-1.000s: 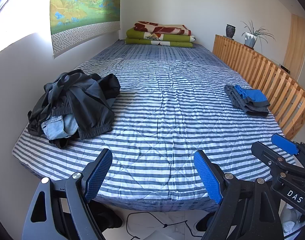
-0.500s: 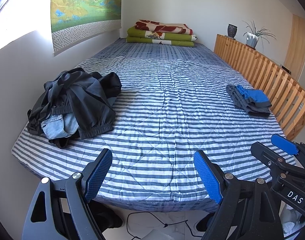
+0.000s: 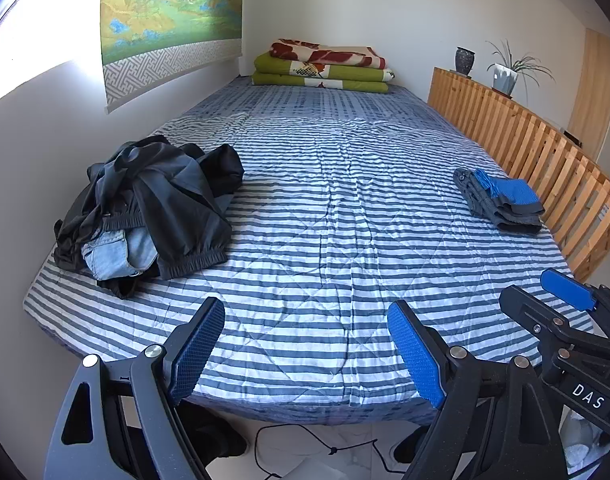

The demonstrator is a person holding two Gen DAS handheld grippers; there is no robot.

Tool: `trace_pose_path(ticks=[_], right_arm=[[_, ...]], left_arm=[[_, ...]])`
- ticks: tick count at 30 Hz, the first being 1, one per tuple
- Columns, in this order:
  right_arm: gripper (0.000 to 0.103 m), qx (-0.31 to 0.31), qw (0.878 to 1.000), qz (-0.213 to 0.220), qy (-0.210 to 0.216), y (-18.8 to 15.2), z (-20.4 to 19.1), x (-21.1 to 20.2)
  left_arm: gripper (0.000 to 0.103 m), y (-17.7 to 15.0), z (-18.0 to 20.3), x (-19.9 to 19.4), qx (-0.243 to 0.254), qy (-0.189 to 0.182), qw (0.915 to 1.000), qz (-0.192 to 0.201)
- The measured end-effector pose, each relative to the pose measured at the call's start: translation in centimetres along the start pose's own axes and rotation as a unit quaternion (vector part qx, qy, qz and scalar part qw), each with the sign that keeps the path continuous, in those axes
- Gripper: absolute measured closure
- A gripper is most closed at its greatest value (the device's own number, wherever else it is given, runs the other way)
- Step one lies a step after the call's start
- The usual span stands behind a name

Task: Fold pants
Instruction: 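Move both grippers toward the heap of dark clothing on the bed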

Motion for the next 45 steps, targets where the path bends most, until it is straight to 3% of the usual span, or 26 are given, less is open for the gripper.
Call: trace_pose_path(ticks=[45], right_arm=[[0.038,-0.022,0.999,-0.021,0.033,2.2,-4.1,6.0]], left_arm=[[0.017,2.1,-5.3,5.0,-0.022,0.024,0.9993,-0.019]])
Point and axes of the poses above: each gripper's, at about its wrist camera, not at the fingertips, and x roughly the way its jaws point, z to its right, y to its top, the point moved 10 cm from there along x, roughly the way its jaws point, and after that the axes turned 8 degrees about z, right-handed, at the moved point
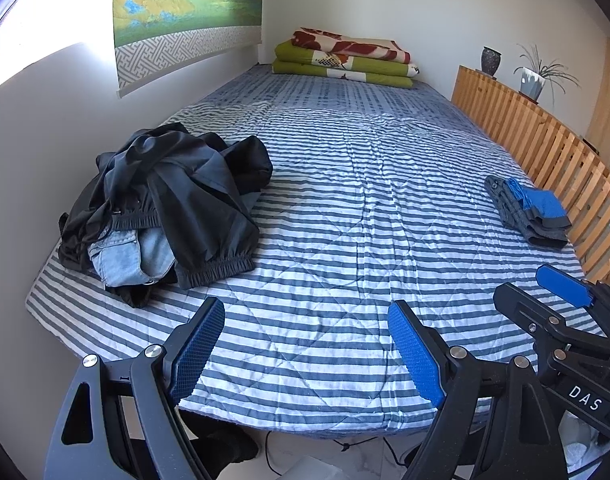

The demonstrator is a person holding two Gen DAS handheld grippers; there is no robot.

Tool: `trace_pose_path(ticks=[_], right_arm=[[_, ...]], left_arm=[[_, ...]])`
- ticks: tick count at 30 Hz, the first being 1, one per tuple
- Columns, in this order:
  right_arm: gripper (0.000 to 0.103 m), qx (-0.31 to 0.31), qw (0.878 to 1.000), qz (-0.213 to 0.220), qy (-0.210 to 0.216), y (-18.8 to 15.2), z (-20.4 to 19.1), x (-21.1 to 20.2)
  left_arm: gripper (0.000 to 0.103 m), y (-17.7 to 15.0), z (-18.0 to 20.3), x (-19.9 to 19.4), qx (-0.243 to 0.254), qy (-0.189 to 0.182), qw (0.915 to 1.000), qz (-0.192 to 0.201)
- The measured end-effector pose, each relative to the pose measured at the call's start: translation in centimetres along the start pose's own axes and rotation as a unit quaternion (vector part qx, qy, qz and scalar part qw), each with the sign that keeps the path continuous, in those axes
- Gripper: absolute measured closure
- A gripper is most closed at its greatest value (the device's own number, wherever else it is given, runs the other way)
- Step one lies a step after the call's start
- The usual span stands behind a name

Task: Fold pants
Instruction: 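Move both grippers toward the heap of dark clothing on the bed, then grasp the dark grey garment with the right gripper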

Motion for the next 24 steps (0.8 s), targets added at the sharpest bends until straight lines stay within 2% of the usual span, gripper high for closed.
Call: trace_pose_path(ticks=[9,18,24], right_arm=[[0.038,-0.029,1.0,0.003,0.006,1.6,-2.0,1.9],[0.038,-0.062,0.997,-0.001,0.034,3.0,-5.7,4.7],[0.038,-0.055,0.997,-0.009,0.06,3.9,-7.7,7.0]], left_arm=[[0.017,0.4,-2.1,2.2,-0.009,0.007,0.9999,-0.01],[0.017,1.1,-8.3,3.5,-0.054,0.044,0.9975,-0.008],[0.017,1.2,-11.7,4.6,-0.062,0.066,0.9958,-0.01]])
Point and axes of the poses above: each gripper's, at about its wrist camera, not at the fingertips, and x roughly the way its jaws point, z to its right, y to its top, the point moved 10 cm from there along x, roughly the way its jaws point, and after that the axes turned 8 degrees about z, right-handed, at the moved point
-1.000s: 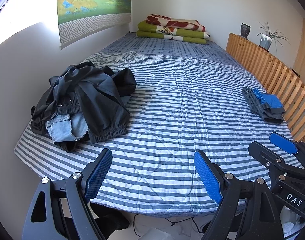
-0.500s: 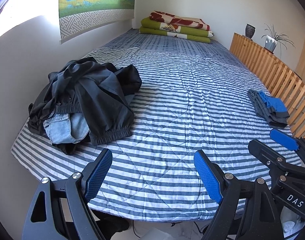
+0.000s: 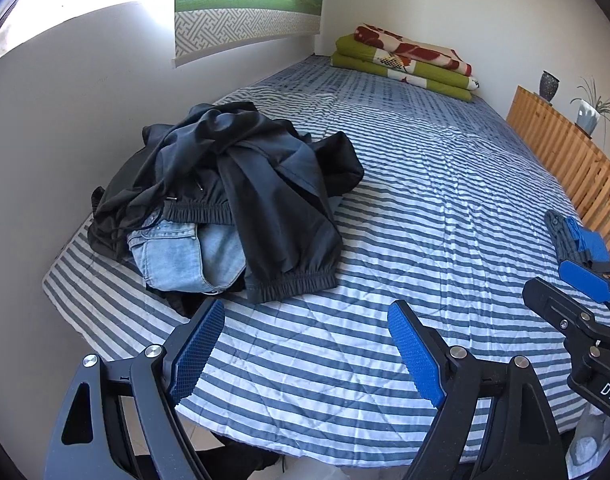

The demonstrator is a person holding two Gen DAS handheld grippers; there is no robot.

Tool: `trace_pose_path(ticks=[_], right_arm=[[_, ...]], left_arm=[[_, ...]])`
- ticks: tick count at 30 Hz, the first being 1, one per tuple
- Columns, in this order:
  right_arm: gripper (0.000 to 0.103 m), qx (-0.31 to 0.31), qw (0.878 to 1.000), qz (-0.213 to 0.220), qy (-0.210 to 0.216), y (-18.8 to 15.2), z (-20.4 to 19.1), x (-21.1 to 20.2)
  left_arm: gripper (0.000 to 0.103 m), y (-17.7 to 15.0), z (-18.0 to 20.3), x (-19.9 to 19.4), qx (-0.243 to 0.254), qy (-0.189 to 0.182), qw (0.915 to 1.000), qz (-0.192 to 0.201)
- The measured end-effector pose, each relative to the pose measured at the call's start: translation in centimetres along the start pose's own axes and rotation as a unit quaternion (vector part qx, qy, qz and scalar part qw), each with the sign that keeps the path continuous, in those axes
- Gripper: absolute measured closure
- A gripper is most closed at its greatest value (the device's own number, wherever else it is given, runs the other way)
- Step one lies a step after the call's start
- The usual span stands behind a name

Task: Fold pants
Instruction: 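Grasp the dark grey garment with the right gripper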

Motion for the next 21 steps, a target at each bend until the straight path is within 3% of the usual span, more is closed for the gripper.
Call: trace_pose_path(ticks=[4,13,21], right_arm=[[0.038,0.003,0.999,-0.006,0.031,1.0,-1.5,2.0],[0.038,-0.049,0.997,-0.008,0.058,3.8,-6.6,7.9],[0.038,-0.051,0.994,-0.034,0.092,6.8,-10.9,14.1]], left_arm=[[0.017,0.6,-2.4,0.3,-0.016,0.013,0.9997,0.009],[0.017,1.0,-9.3,2.1,-0.057,0.055,0.9968,0.009],[0.017,1.3,-14.8,3.3,-0.096,0.077,0.9923,0.013]])
Point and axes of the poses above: each gripper's, at about its wrist camera, not at the fingertips, and x roughly the way its jaws point, z to its right, y to its top, the point moved 10 cm from there along x, roughly the way its jaws point, and after that the axes turned 8 degrees about z, right-handed, at the moved point
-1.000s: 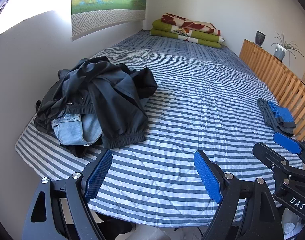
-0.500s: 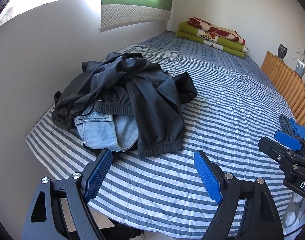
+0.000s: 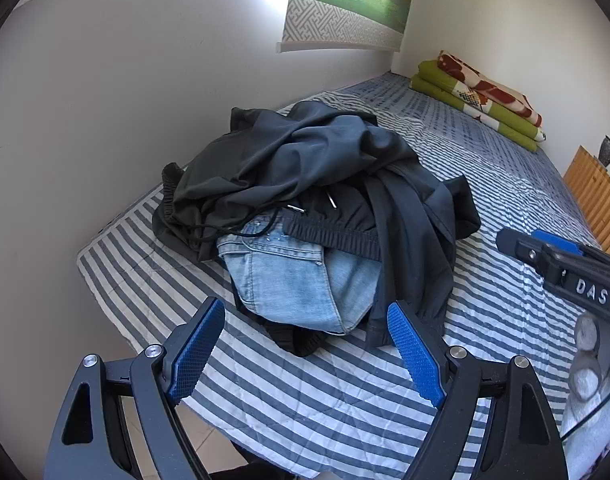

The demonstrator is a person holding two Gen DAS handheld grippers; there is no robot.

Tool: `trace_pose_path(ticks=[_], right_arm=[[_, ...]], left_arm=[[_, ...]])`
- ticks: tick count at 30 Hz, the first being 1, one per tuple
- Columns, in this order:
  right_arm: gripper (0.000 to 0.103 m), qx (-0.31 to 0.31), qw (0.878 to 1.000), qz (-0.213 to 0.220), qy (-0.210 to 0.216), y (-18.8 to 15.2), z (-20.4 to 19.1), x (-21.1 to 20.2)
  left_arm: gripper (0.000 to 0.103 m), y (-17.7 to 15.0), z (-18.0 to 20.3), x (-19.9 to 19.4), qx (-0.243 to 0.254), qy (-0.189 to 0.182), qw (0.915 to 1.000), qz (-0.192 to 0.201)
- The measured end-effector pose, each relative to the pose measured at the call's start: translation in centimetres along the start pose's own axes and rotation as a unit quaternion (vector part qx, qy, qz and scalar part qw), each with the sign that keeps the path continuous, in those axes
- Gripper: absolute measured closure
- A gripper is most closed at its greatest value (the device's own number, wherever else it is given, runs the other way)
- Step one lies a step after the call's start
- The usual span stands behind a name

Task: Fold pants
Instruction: 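Grasp the dark grey garment with the right gripper, then lift the dark grey garment with the right gripper and pull it off the heap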

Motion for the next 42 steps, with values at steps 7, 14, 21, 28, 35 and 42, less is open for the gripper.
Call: trace_pose_path(ticks=[7,14,21,28,35,42], right_arm=[[0.035,-0.01,0.999,-0.007,0.035,4.1,-4.3,5.3],[0.034,-0.013,0.997,-0.053,0.046,4.5,-8.0,10.9],[0.035,-0.051,0.997,-0.051,0.027,4.8,-9.4,13.2],[0.1,-0.057,0.997,-0.035,0.028,5.6,-9.1,12.2],[0.101,-0.069,0.997,0.019,0.007,6.1,-7.3,7.2],[0.101,-0.032,0.998,0.056,-0.008,5.1,-2.8,0.7]], left_arm=[[0.017,0.8,-3.3,1.2,-0.013,0.023,0.9996,0.002],[0.017,2.1,-4.7,1.7,-0.01,0.043,0.999,0.011],[0.017,2.4,-5.1,2.0,-0.008,0.047,0.9988,0.009],[0.017,2.1,-5.0,1.9,-0.009,0.047,0.9988,0.008],[0.017,1.4,-5.4,0.8,-0.02,0.051,0.9985,0.005],[0.017,1.1,-5.4,-1.5,-0.02,0.054,0.9983,0.012]])
Point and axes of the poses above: each gripper's, at about its wrist camera, not at the fingertips, and x roughly the way its jaws point, z to its right, y to its top, the point moved 10 cm from there along x, roughly the way its jaws point, and after that the axes turned 8 degrees about z, right-handed, at the moved point
